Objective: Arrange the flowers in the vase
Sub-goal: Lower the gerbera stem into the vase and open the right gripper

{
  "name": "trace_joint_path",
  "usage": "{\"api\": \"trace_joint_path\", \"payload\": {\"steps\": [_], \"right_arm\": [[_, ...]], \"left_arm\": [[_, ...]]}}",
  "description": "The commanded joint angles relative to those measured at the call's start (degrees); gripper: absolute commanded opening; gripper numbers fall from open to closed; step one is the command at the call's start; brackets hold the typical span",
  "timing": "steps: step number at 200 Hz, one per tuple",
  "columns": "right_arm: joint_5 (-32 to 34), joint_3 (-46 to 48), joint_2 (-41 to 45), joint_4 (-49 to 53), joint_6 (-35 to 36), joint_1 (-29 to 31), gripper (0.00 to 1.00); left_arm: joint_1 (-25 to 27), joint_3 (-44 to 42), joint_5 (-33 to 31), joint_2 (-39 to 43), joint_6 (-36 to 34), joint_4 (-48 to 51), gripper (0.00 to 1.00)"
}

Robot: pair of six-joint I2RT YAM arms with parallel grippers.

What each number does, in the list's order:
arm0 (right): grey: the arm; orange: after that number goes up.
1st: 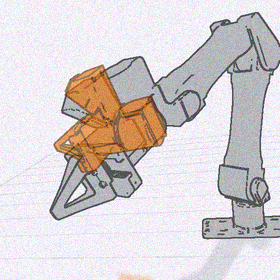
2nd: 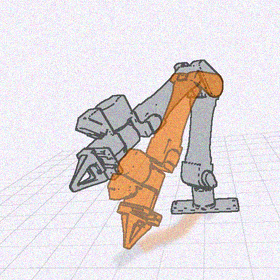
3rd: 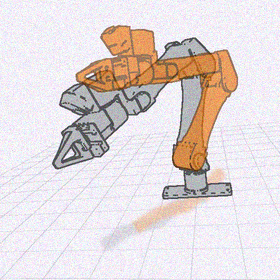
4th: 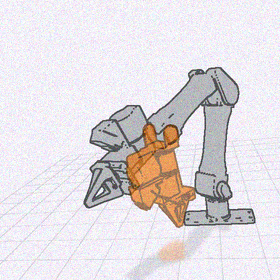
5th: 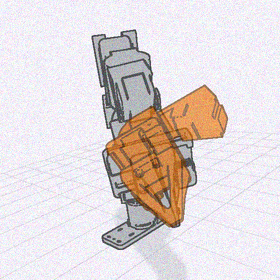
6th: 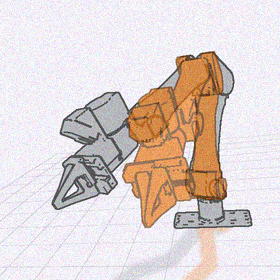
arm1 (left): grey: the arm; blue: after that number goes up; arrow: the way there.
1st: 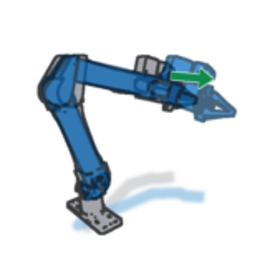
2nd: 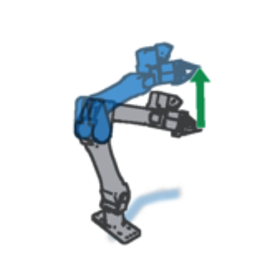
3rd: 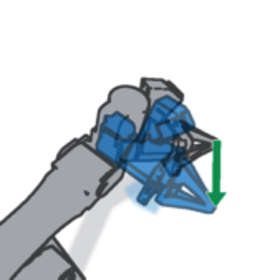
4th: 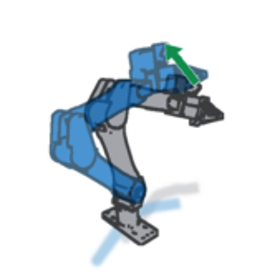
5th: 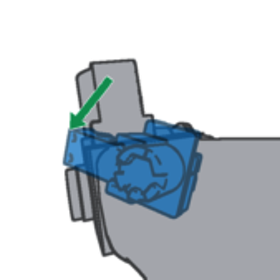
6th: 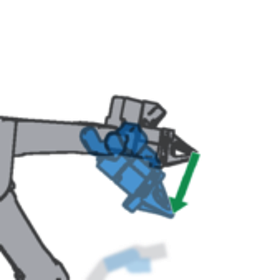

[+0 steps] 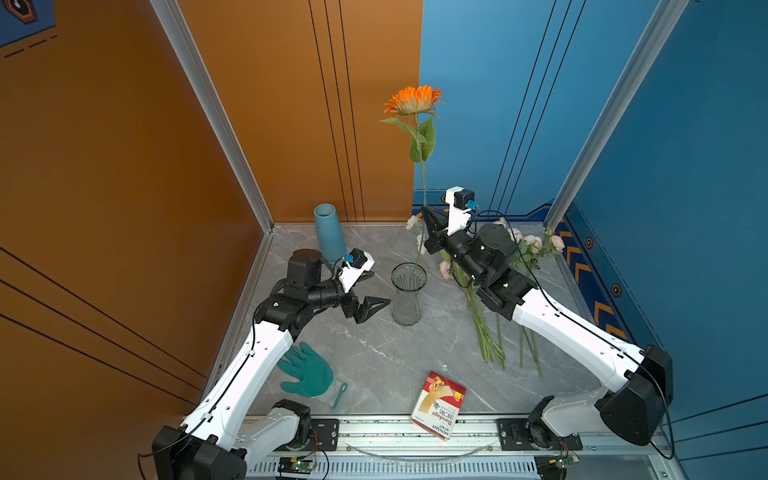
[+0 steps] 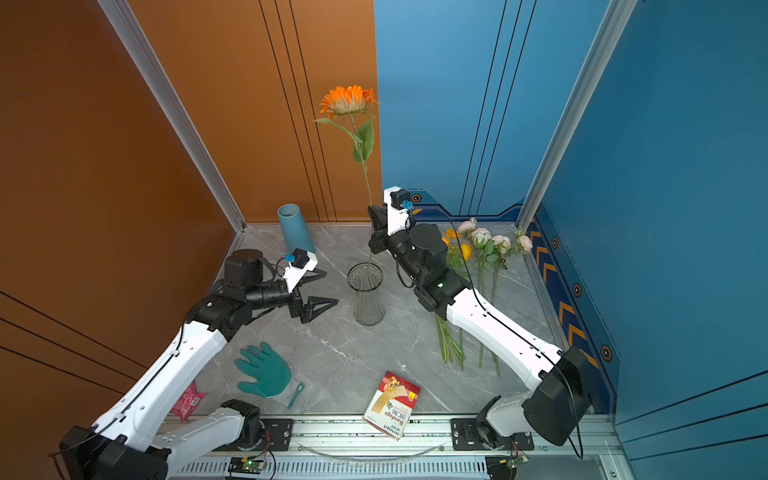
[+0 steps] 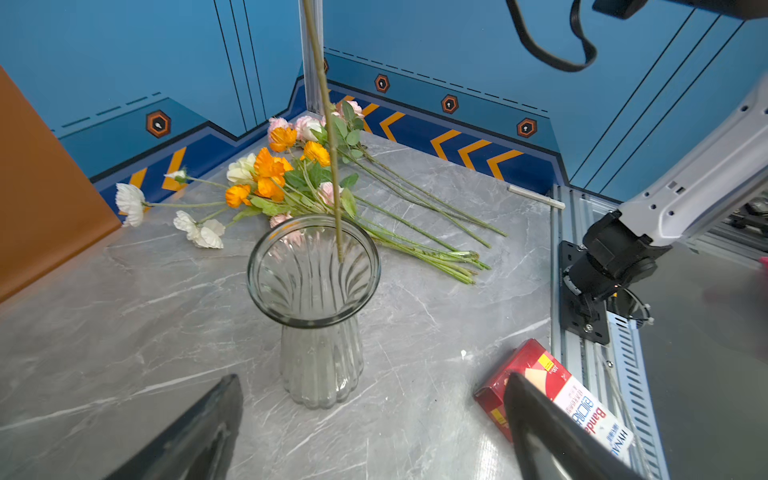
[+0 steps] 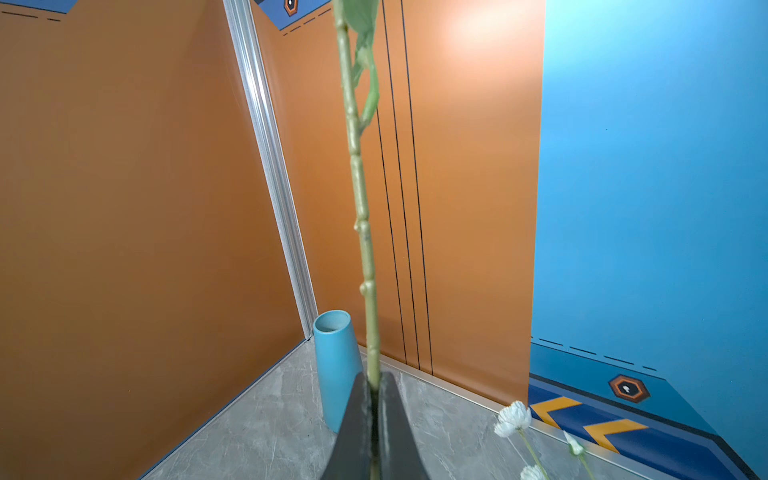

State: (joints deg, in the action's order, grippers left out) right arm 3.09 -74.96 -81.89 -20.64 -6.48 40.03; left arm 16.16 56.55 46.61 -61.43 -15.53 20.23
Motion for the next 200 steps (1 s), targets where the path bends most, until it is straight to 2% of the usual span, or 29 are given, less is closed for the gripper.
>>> {"api": "trace_joint_path", "payload": {"steps": [1, 42, 71, 131, 200], "right_arm": [[0.63, -2.65, -0.94, -2.67, 2.86, 1.66, 0.00], [2.37, 7.68, -2.94, -16.67, 6.89, 4.38, 0.00], [3.32, 11.56, -4.96, -21.43, 6.62, 4.79, 0.00], [5.49, 18.25, -5.87, -25.72, 7.45, 6.44, 0.00], [9.61, 22.45, -6.42, -23.74, 5.92, 7.76, 0.00]], "left_arm": [[-0.45, -0.25, 3.96, 0.50, 2.17, -3.70, 0.98], [-0.45, -0.92, 4.89, 1.60, 3.18, -5.09, 0.98], [-0.80, -1.78, 4.54, 3.14, 3.73, -6.55, 0.98], [-1.56, -2.41, 5.07, 3.55, 5.42, -8.97, 0.98], [-1.52, -2.51, 5.63, 3.86, 5.69, -8.92, 0.98]]}}
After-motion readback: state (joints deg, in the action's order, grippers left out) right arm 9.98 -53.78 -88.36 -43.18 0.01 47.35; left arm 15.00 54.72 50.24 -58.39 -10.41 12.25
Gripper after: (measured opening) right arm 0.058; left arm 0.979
